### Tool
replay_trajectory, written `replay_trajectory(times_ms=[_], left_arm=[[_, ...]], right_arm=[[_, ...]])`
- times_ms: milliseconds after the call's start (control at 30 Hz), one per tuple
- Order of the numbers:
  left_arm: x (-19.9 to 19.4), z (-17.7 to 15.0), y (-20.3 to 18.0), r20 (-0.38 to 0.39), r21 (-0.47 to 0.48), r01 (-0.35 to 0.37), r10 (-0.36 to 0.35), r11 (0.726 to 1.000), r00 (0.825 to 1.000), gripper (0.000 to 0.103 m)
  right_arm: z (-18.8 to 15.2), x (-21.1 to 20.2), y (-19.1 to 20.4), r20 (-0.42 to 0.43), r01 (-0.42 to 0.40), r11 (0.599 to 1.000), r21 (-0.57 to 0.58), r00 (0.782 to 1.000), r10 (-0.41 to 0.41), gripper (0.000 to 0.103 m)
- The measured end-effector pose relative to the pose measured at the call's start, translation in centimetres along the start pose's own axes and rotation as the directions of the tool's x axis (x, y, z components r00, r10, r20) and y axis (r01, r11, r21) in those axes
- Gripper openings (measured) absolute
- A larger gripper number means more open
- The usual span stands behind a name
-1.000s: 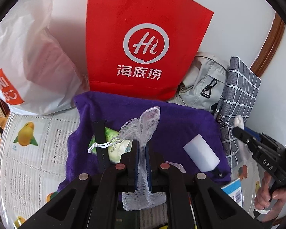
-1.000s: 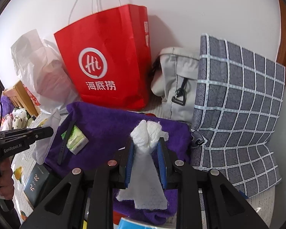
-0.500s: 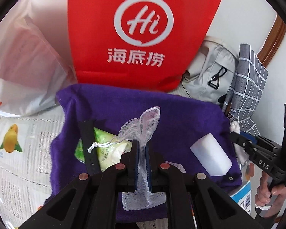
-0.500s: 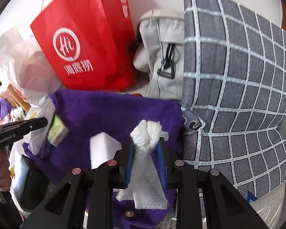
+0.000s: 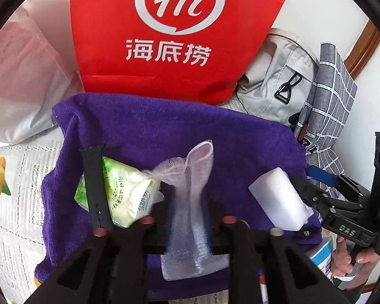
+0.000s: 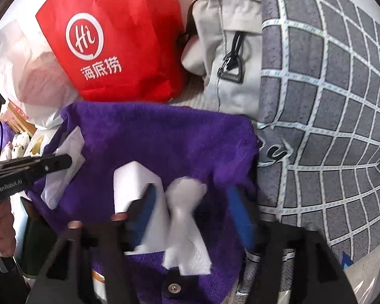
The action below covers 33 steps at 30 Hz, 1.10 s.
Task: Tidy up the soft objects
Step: 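Lower the glove and mesh bag onto the purple towel and open both tools, then withdraw both tools and reach the right tool toward the yellow pouch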
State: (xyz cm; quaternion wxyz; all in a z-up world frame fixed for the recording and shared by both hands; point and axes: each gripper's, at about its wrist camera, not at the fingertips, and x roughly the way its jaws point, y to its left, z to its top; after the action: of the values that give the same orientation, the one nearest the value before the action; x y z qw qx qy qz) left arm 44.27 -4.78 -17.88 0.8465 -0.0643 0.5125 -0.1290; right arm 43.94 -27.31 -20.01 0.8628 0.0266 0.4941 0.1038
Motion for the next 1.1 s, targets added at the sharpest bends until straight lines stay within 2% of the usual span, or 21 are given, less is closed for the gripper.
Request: replay_trajectory(times_ms=[33,133,167,233,367,567,667,867,967,1100], left_arm=[[0.1,0.1,0.1,-0.002,-0.006,-0.008,0.008,1.0,1.0,0.032],[0.0,0.3,0.4,0.0,-0.013,-0.008,0.008,1.0,1.0,0.04],[-0.1,0.3,0.5,0.001,-0.018,-0.005,0.005,1.0,1.0,0.049],[-0.5,0.5,0.6,0.019,-0.028,0.006,-0.006,1.0,1.0,0.059],[-1.5,0.7,0.6,0.045,-0.034,0.029,-0.027,0.999,0.999,0.068],[-2.3,0.9,-0.1,0.041,-0.026,0.026,-0.025,0.999,0.999,0.068],[-2.6,1.0,-0.1,0.035,-0.017,0.002,-0.001,1.0,0.999,0.068],[-4.7,1.2,0.6,0.07,-0.039,-0.004,0.007,0.999,0.998,0.068],[-6.4,0.8,0.9,0.096,-0.045,-0.02,0.024,0.999,0.995,0.068],[-8.3,-0.6,1.2,0.11,-0.056,-0.017,0.023,0.998,0.994,0.068]], right_arm=[[0.0,-0.2,-0.1,0.006,-0.006,1.0,0.004,1.0,0.006,0.071],[0.2,-0.6,-0.2,0.017,-0.018,1.0,0.018,1.0,0.018,0.072],[0.3,-0.8,-0.4,0.021,-0.018,1.0,0.02,1.0,0.018,0.072],[0.3,-1.1,-0.3,0.039,-0.019,1.0,0.016,0.999,0.019,0.072],[0.4,-2.3,-0.1,0.085,-0.001,1.0,0.004,0.996,0.0,0.072],[0.4,-3.9,-0.1,0.142,0.002,1.0,0.007,0.99,-0.003,0.073],[0.6,-4.4,0.3,0.16,-0.004,1.0,0.005,0.987,0.003,0.073],[0.3,-5.3,0.9,0.116,-0.001,1.0,0.022,0.993,-0.002,0.073],[-0.8,-6.2,1.3,0.106,0.02,0.999,0.027,0.994,-0.023,0.073],[-3.3,-7.4,2.3,0.075,0.007,1.0,0.01,0.997,-0.008,0.073]])
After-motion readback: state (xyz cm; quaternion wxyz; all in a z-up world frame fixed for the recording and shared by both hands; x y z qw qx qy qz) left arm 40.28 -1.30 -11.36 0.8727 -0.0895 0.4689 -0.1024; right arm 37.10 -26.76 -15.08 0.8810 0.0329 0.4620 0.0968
